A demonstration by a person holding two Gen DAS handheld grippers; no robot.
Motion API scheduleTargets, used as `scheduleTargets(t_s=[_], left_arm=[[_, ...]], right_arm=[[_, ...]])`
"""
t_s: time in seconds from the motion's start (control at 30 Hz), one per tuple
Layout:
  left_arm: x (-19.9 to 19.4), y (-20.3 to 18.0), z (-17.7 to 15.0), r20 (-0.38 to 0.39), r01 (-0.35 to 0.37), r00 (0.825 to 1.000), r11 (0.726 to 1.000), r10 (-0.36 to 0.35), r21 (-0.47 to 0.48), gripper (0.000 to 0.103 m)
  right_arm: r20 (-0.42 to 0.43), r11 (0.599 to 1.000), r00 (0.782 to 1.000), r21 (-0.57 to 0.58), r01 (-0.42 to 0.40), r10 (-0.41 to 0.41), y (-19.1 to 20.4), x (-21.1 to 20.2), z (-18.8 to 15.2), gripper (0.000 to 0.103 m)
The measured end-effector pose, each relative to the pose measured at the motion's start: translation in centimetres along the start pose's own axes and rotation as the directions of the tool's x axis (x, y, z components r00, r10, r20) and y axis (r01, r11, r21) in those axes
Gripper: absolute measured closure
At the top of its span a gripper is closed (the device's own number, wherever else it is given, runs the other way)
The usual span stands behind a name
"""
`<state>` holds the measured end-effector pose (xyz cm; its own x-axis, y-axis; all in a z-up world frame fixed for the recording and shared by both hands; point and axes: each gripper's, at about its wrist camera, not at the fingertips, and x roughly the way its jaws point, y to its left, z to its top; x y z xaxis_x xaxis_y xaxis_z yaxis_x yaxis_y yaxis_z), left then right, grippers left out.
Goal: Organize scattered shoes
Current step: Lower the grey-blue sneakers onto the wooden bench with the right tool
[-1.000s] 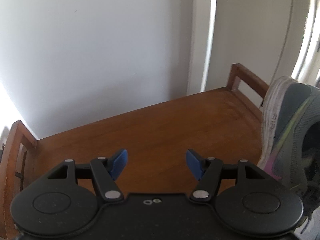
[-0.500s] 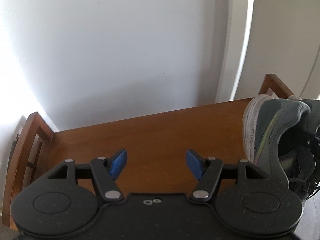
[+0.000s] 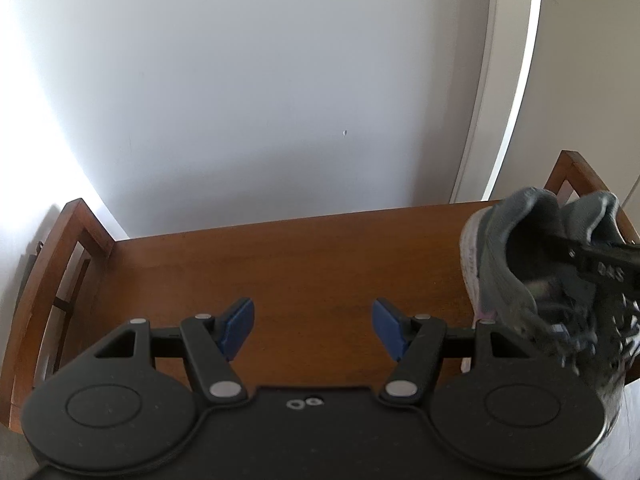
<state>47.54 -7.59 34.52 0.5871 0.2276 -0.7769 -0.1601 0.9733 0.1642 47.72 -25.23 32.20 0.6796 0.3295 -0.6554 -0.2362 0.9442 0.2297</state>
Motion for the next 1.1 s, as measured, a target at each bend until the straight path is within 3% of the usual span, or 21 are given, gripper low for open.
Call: scheduleTargets(t_s=[0.33, 0.7, 0.9, 1.1], left_arm=[[0.4, -0.4, 0.2, -0.015, -0.022, 1.0, 0.999, 0.021, -0.036, 0.038], [0.5, -2.1, 0.2, -0.015, 0.006, 1.0, 1.0, -0.006, -0.016, 0.038], [0.1, -2.8, 0.2, -0.01, 0.019, 1.0, 1.0, -0.019, 0.001, 0.038], [-0.1, -2.6, -0.1, -0.008, 0.012, 1.0, 1.0, -0.012, -0.01, 0.038]], right_arm=[[-0.085, 1.0, 0.996, 0.014, 0.011, -0.01, 0.7, 4.5, 0.3, 0.075], [-0.099, 1.0, 0.995, -0.015, 0.007, -0.008, 2.4, 5.9, -0.9, 0.073], [-0.089, 0.999, 0.996, -0.029, 0.015, -0.018, 3.5, 4.9, -2.2, 0.069], [-0.027, 1.0, 0.999, -0.02, 0.02, -0.021, 4.7, 1.4, -4.1, 0.06]])
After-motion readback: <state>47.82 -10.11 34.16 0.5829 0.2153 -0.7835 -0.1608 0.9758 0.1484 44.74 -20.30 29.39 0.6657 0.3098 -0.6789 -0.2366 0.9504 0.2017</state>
